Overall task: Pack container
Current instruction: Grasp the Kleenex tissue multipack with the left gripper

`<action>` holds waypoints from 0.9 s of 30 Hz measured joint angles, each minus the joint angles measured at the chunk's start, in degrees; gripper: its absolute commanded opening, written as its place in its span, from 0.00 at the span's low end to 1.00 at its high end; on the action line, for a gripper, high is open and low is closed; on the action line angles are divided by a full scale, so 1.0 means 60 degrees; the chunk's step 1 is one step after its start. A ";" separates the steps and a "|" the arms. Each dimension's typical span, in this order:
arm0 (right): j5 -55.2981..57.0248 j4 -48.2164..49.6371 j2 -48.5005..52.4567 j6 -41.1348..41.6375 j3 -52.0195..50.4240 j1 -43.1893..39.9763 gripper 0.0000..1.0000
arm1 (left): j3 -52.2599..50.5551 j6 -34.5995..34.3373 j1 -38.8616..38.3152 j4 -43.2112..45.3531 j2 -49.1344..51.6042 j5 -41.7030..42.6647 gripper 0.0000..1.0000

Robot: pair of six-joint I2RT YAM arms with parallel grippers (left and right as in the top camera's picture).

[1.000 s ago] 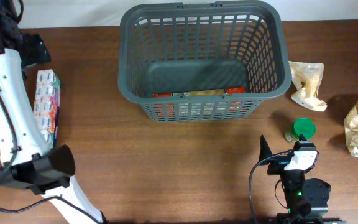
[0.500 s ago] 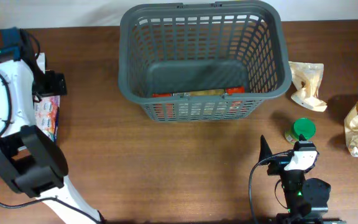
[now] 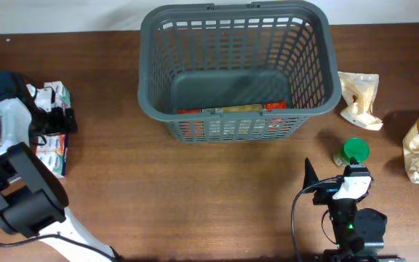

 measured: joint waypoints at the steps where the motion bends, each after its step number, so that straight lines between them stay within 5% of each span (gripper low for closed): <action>1: 0.0000 0.0000 0.0000 0.0004 0.0000 0.0000 0.99 | -0.0149 0.0033 0.0000 0.0120 0.0000 0.0062 0.99; 11: 0.0000 0.0000 0.0000 0.0004 0.0000 0.0000 0.99 | -0.1016 0.0208 0.0004 0.0998 0.0000 0.0011 0.96; 12: 0.0000 0.0000 0.0000 0.0011 0.0000 0.0000 0.99 | -0.1031 0.0208 0.0004 0.1013 0.0000 -0.0084 0.80; 15: 0.0000 0.0000 0.0000 0.0004 0.0000 0.0000 0.99 | -0.1042 0.0237 0.0004 0.1013 0.0000 -0.0280 0.08; 16: 0.0000 0.0000 0.0000 0.0007 0.0000 0.0000 0.99 | -0.1042 0.0237 0.0011 0.1013 0.0000 -0.0321 0.02; 27: 0.0000 0.0000 0.0000 0.0007 0.0000 0.0000 0.99 | -0.0499 0.0273 -0.0248 -0.0113 -0.0040 -0.0379 0.02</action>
